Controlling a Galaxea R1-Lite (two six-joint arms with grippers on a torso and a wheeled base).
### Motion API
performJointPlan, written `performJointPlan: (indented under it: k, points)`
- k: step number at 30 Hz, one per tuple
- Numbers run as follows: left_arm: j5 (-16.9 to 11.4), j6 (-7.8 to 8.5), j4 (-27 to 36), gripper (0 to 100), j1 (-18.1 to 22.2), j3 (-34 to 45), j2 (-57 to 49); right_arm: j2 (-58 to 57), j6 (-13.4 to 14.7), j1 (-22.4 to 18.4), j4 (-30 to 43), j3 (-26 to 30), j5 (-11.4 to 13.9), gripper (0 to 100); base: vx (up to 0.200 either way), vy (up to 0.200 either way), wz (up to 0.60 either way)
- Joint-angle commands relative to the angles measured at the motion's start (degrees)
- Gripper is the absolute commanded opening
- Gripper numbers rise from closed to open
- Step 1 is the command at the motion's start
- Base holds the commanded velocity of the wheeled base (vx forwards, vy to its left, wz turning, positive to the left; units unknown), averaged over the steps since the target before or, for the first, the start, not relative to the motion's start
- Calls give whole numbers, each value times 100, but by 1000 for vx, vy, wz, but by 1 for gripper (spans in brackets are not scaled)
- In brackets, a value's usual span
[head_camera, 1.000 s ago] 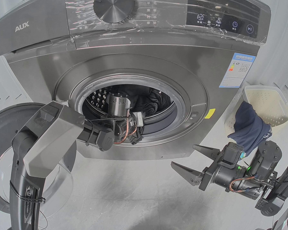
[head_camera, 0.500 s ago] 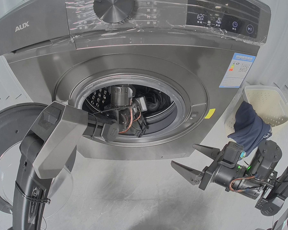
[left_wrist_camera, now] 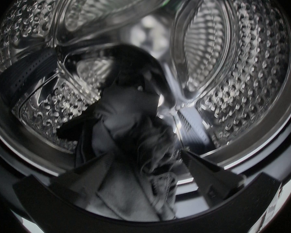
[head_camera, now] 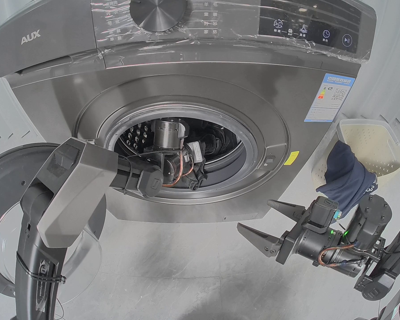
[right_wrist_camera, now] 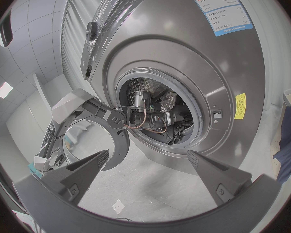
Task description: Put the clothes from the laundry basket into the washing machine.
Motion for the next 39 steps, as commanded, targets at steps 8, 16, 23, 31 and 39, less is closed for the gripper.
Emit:
performJointPlan:
  k: [8, 16, 23, 31, 39]
  points:
    - [-40, 355, 524, 100, 60, 218, -15, 6, 1, 1, -1, 4, 2, 100, 0, 0, 0]
    - [-58, 513, 568, 0, 60, 157, 117, -3, 1, 1, -1, -5, 2, 100, 0, 0, 0]
    - [-58, 469, 586, 0, 51, -309, 293, -3, 1, 1, -1, -13, 2, 100, 0, 0, 0]
    - [30, -173, 427, 0, 42, -1337, 583, -12, 1, 1, -1, -40, 2, 100, 0, 0, 0]
    - [285, -181, -785, 0, 112, -1520, 943, -12, 1, 1, -1, -40, 2, 100, 0, 0, 0]
